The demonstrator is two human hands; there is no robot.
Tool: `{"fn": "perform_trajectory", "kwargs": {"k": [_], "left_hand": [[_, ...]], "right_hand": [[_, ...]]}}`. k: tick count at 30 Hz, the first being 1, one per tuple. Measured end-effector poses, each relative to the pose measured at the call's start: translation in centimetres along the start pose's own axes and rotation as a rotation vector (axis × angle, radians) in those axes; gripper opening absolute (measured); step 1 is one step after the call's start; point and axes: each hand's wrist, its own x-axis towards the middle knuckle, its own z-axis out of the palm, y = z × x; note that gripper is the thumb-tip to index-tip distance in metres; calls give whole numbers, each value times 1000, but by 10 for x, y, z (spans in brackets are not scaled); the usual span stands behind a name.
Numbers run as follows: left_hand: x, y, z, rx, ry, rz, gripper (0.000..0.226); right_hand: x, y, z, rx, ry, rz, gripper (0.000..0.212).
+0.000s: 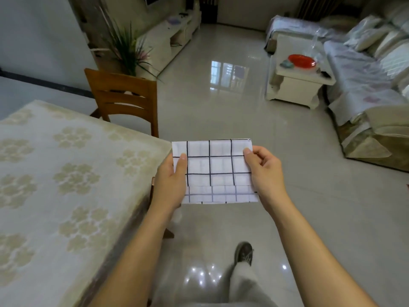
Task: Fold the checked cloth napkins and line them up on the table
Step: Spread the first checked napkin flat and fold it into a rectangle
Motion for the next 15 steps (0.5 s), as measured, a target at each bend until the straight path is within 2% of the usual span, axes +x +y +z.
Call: {"fn": "perform_trajectory", "kwargs": {"k": [5,11,15], "left_hand": [[67,11,21,60,96,20,18],[154,41,33,74,302,6,27],[195,52,22,79,432,-39,18]], "right_hand": [[90,5,29,24,-119,29,14],[213,-27,76,11,-369,19,16],[267,-39,115,-2,-580,58,22]]}}
